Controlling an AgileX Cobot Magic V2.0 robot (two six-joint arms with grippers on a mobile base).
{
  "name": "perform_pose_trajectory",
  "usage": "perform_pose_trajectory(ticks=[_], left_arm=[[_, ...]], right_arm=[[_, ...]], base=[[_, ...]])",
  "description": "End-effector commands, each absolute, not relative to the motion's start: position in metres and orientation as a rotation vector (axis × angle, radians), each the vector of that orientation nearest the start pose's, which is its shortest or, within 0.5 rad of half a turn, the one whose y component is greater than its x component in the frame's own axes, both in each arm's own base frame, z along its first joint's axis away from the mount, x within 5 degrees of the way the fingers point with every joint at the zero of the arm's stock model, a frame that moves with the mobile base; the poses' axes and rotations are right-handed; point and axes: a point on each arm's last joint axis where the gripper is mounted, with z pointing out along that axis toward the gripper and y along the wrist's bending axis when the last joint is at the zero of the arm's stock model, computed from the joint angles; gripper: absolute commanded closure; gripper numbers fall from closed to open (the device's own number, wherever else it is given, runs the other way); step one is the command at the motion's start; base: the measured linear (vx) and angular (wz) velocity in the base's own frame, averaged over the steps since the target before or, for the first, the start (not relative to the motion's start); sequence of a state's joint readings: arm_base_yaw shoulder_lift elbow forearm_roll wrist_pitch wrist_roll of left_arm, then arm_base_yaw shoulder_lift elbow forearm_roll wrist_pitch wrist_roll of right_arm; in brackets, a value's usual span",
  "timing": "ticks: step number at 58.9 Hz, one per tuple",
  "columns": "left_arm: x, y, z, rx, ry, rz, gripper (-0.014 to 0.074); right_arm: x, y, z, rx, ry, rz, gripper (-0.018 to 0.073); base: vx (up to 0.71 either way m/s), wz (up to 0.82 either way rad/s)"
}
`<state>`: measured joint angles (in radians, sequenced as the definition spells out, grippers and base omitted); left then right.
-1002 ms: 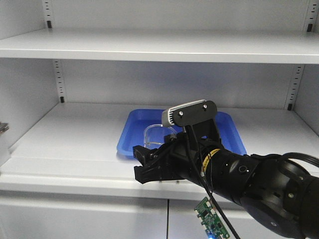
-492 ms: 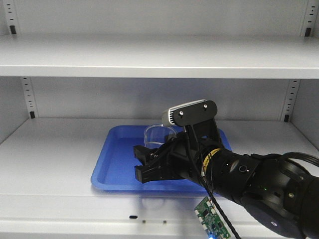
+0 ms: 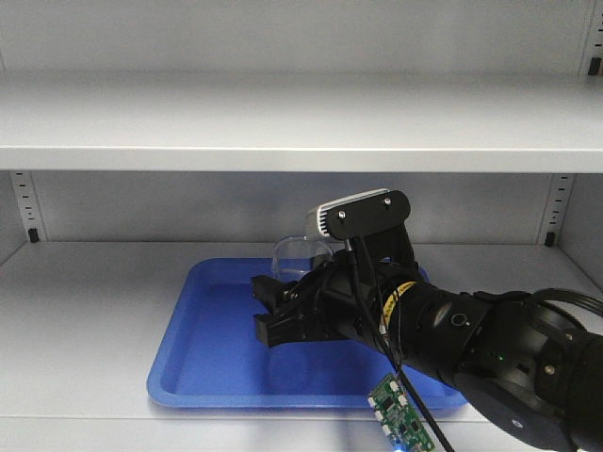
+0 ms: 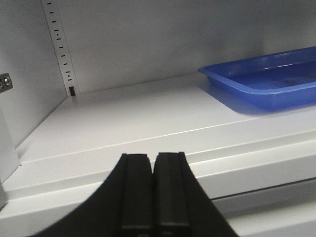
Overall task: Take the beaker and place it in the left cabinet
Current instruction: 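Move the held beaker over the blue tray on the shelf, then lower the beaker onto the blue tray with the right gripper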
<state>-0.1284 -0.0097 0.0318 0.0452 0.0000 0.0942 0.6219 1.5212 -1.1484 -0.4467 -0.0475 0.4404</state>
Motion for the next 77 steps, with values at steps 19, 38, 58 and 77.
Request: perform_pose_trajectory(ticks=[19, 38, 58, 77], left_arm=[[0.055, -0.007, 0.205, 0.189, 1.416, 0.002, 0.0595], [0.055, -0.007, 0.205, 0.189, 1.416, 0.002, 0.0595], [0.055, -0.007, 0.205, 0.189, 1.416, 0.002, 0.0595], [0.055, -0.007, 0.205, 0.189, 1.416, 0.002, 0.0595]], right_arm=[[0.285, 0.209, 0.367, -0.562, 1.599, 0.507, 0.0565], [0.286, 0.207, 0.367, -0.57, 1.593, 0.489, 0.0565], [0.327, 0.181, 0.34, -0.47, 1.664, 0.424, 0.0561], [0.351, 0.198, 0.287, -0.513, 1.755, 0.438, 0.0554]], base=[[0.03, -0.01], [0.0, 0.0], [0.0, 0.0], [0.0, 0.0]])
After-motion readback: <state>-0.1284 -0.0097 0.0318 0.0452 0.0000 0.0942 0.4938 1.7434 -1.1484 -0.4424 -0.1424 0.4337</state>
